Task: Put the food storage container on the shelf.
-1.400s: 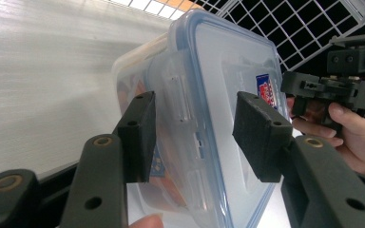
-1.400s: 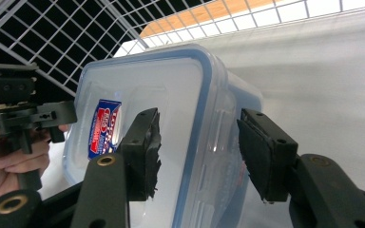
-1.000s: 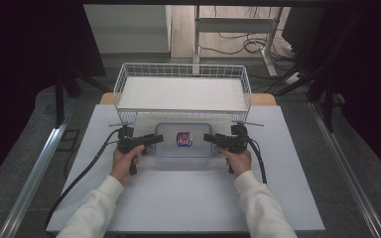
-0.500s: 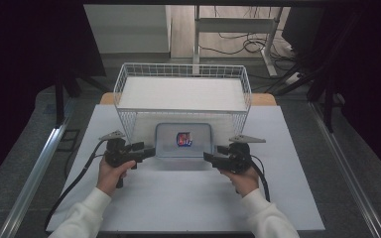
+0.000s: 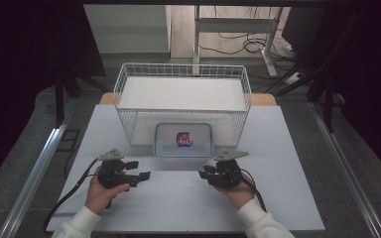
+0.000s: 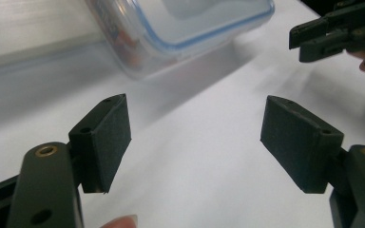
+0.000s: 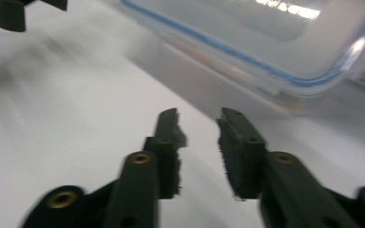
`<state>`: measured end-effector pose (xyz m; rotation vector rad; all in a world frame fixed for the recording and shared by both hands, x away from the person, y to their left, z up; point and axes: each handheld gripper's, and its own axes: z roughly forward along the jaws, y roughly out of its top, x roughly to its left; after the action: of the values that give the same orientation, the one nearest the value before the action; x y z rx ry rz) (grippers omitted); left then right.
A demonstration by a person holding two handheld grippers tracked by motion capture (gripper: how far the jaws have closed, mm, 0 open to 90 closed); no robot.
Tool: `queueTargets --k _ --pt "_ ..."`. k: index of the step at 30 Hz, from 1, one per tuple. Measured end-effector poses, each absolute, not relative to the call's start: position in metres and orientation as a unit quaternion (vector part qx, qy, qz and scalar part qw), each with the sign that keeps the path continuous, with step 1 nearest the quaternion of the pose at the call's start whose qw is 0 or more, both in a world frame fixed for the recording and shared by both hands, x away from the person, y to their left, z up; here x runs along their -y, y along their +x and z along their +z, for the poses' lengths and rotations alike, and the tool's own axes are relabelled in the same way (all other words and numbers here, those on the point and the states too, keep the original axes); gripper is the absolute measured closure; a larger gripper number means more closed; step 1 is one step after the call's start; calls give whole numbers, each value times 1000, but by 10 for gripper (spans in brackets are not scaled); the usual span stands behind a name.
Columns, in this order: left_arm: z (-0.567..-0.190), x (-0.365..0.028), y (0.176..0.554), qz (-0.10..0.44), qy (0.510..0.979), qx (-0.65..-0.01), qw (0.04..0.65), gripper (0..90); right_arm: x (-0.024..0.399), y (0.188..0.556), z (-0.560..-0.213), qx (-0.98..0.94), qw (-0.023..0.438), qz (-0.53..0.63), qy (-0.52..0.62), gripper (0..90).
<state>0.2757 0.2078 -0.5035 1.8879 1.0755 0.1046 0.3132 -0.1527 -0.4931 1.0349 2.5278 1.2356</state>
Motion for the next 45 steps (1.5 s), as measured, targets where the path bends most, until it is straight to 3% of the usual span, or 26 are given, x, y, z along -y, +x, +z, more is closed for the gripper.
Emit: queueTargets --k 5,11,14,45 --pt "-507 -203 266 50 784 -432 443 244 133 318 -501 -846 76 404 339 881" --pt "-510 -199 263 40 789 -431 436 242 98 323 -512 -862 84 387 315 885" --pt "-512 -198 263 47 792 -434 426 240 83 331 -518 -864 112 375 316 886" --pt "-515 -196 264 31 800 -427 421 237 74 367 -503 -829 131 411 355 887"
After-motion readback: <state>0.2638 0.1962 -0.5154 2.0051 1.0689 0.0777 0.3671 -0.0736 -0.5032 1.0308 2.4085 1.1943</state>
